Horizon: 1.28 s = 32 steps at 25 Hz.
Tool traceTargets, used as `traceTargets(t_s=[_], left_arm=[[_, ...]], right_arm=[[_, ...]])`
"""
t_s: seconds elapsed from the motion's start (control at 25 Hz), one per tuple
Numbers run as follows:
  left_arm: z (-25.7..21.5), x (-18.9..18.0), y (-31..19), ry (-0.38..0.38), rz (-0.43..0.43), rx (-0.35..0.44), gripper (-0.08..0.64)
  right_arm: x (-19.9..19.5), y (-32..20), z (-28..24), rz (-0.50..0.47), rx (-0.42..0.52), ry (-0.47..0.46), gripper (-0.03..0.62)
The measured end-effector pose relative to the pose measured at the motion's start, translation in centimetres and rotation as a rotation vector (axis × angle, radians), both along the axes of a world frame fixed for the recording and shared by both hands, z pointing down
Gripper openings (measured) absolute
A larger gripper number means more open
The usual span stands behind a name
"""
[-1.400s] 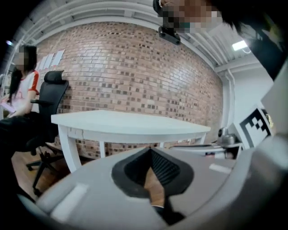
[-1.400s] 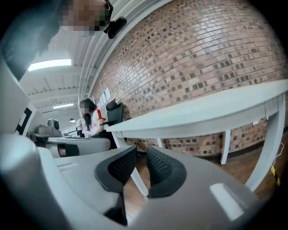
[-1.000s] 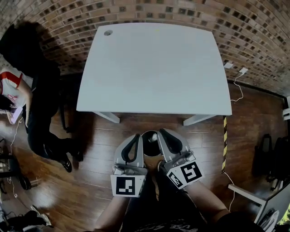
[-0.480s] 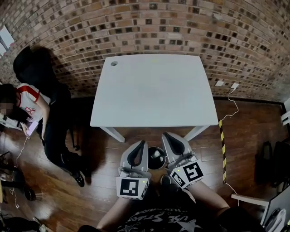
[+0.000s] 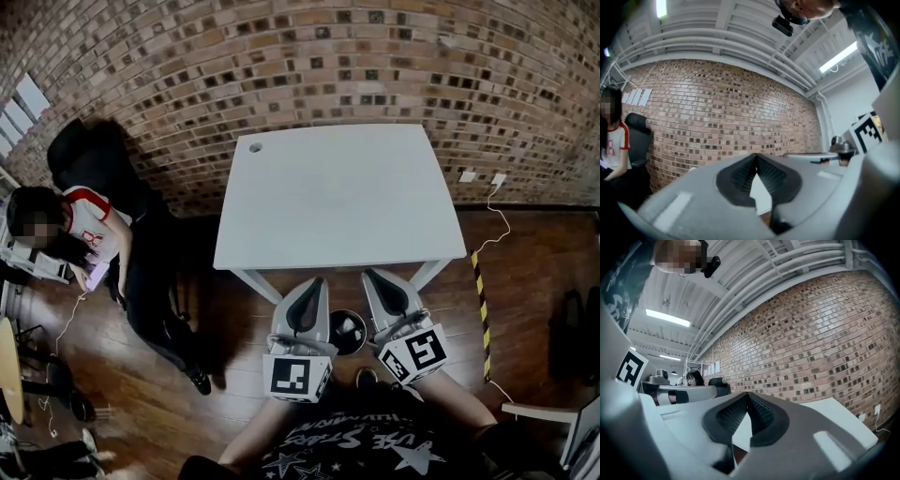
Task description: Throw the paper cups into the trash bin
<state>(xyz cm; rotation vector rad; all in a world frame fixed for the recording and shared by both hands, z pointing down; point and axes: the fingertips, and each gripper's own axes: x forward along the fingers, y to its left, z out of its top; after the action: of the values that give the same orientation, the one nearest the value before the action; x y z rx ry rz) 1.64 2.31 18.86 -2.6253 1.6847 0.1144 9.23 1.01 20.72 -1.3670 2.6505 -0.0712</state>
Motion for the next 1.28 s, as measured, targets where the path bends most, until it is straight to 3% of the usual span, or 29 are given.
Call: traceTargets(t_s=[0.48,0.96,1.28], left_arm=[[1.1,0.4,0.2,-0.015,0.018,-0.022,0.005],[0.7,0.1,0.5,-0.024,0.026,-0.009,0.005],[0.3,-1.6,-0.5,-0.004,-0.017,-0.015,0.005]], right_arm=[[-1.5,0.4,1.6,-0.01,-0.028,0.037,0.006],[-1.9,1.1,1.0,-0.02,0.01,0.074,0.006],[-2.4,0.9,1.0,-0.02,0.022,0.091,0.006]])
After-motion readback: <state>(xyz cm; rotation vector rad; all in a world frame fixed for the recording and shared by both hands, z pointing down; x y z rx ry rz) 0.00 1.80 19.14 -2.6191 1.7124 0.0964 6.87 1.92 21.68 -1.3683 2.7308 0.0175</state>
